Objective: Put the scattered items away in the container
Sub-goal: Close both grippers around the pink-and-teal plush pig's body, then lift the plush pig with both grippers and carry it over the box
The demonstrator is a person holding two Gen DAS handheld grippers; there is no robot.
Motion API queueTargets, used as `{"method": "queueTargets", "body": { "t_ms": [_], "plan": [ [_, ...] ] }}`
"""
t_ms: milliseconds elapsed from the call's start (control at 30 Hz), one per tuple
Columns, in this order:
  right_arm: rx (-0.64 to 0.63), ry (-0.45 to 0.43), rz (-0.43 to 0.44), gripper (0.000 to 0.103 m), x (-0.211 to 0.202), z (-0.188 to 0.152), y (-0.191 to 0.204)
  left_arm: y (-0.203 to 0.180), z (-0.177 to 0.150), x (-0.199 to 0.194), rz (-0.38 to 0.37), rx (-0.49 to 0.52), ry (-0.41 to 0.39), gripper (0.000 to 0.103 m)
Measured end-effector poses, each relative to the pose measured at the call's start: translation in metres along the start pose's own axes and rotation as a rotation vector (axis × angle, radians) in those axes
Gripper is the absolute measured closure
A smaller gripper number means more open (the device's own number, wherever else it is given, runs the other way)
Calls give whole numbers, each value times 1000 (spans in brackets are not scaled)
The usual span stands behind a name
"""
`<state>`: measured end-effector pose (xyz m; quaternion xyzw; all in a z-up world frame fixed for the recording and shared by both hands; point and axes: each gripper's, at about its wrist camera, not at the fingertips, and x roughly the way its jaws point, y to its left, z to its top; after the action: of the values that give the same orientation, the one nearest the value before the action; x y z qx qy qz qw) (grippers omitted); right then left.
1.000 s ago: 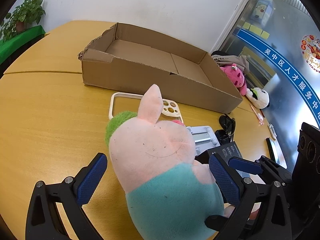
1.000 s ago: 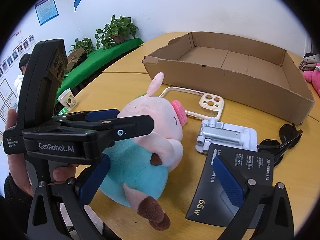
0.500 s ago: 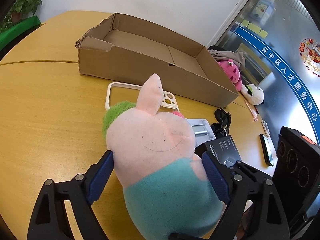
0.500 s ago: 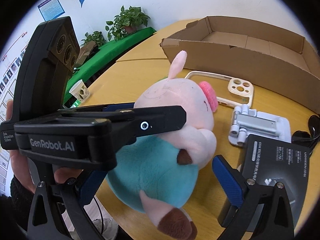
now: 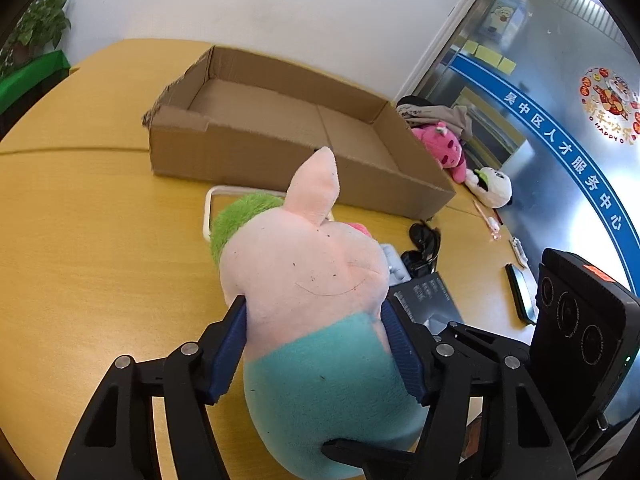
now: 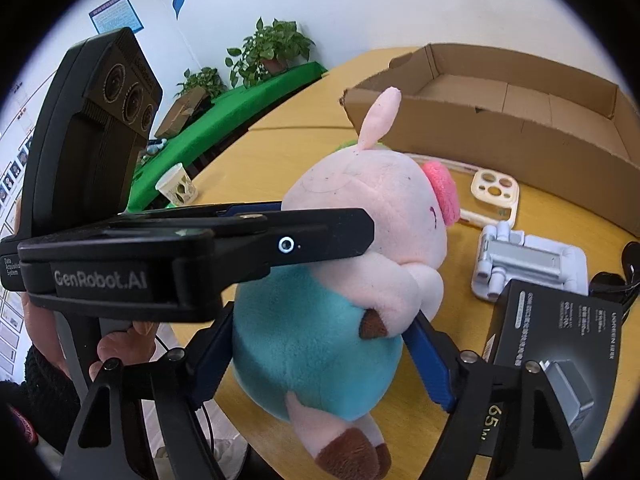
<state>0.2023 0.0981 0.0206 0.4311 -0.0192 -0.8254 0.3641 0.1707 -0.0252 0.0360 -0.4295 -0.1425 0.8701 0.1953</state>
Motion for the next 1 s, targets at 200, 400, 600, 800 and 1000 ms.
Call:
{"method": "queueTargets", "body": {
  "t_ms": [200, 400, 600, 800, 1000],
  "plan": [
    [-38, -90, -21, 25, -31, 29, 2, -21, 36, -23, -8, 78, -65, 34],
    [-89, -189, -62, 25, -62, 74, 3, -40, 91, -46, -22, 164, -137, 35],
    [-144, -281, -97, 25, -87, 132, 0, -52, 155, -66, -37, 242, -217, 34],
    [-167, -359, -116, 25, -103, 204, -13, -51, 234, -74, -72, 283, -282, 34],
    [-158, -387, -125, 26, -96, 275, -38, -40, 310, -61, -71, 311, -300, 34]
  ]
}}
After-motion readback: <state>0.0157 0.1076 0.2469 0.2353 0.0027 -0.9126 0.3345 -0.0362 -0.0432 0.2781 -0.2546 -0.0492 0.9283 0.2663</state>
